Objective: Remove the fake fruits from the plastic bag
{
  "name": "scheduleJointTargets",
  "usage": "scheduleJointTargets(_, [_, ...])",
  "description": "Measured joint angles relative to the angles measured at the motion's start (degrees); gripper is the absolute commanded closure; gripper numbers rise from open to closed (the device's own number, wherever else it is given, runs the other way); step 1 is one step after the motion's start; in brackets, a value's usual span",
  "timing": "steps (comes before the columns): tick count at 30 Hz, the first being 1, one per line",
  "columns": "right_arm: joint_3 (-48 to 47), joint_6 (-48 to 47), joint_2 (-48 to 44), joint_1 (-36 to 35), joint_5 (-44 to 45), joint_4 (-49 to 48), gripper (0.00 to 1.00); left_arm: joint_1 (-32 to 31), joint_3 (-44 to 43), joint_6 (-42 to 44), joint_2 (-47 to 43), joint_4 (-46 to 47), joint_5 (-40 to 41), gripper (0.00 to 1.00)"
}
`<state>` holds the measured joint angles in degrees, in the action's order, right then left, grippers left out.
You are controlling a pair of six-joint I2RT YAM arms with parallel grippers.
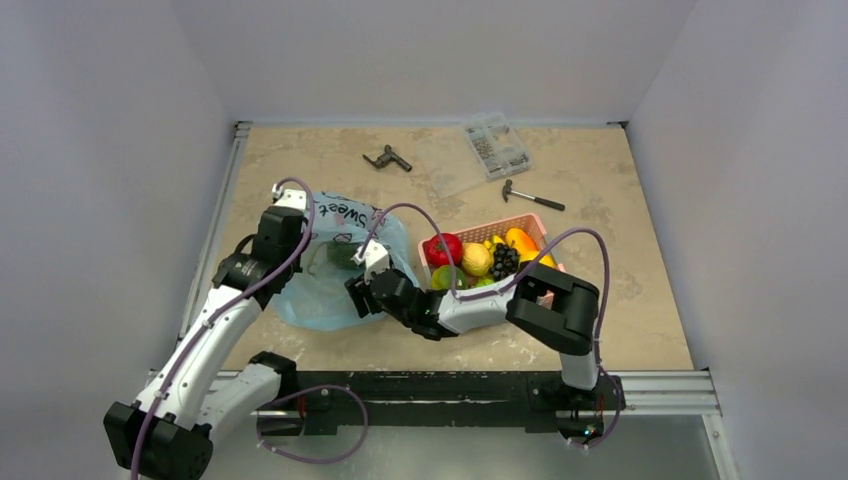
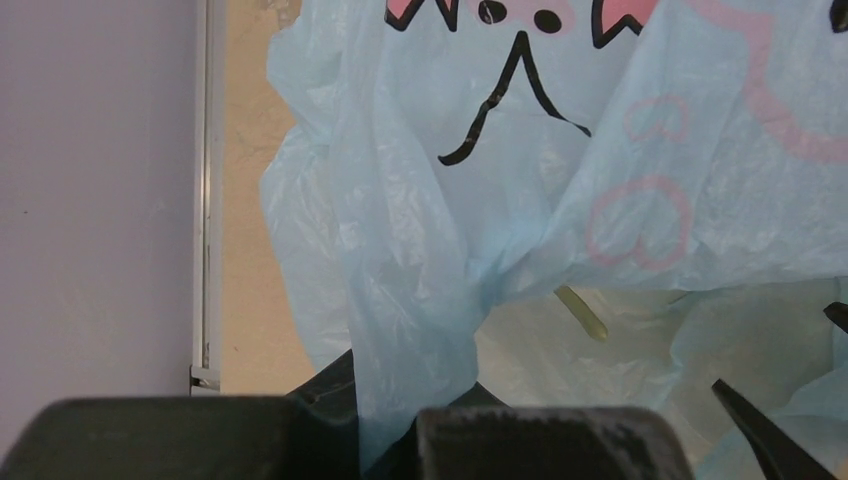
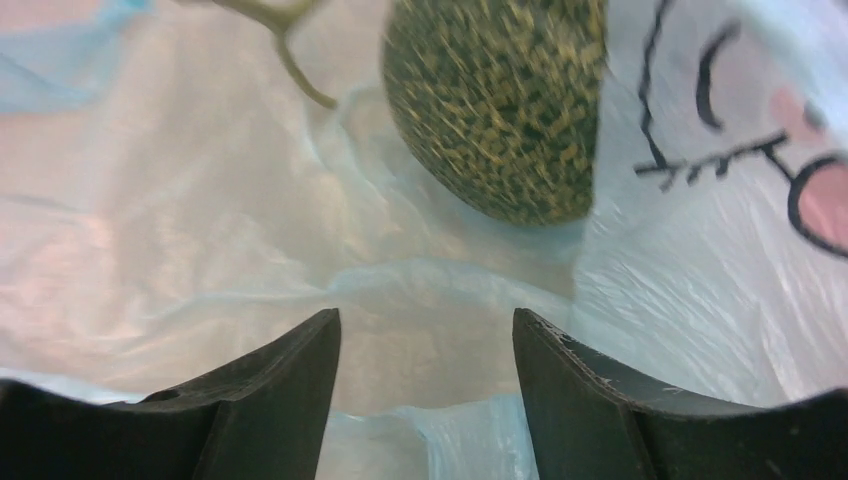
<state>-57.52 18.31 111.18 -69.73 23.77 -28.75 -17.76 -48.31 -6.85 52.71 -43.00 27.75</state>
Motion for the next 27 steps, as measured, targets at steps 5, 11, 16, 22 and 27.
scheduleJointTargets(5, [0.02,-2.82,-6.08,-0.94,-2.78,-2.05,0.23,0.0,0.0,0.24,-2.25,0.04,-2.01,1.0])
scheduleJointTargets(11, [-2.73,-5.18,-8.85,-1.2,-6.99,-6.21,0.23,0.0,0.0,0.42,-3.08,0.04,-3.02,1.0])
scheduleJointTargets(16, [-6.05,-5.99,-5.46,-1.2,-9.53,-10.97,0.26,-0.07,0.0,0.42,-4.11,0.07,-3.34,1.0])
scheduleJointTargets(22, [-10.1,-7.1,2.21,-1.2,-10.01,-13.97,0.37,-0.39,0.0,0.42,-4.7,0.09,-3.52,1.0])
scheduleJointTargets(27, [-15.21,-8.0,8.76,-1.11,-9.79,-14.12,0.39,-0.39,0.0,0.42,-4.72,0.09,-3.58,1.0])
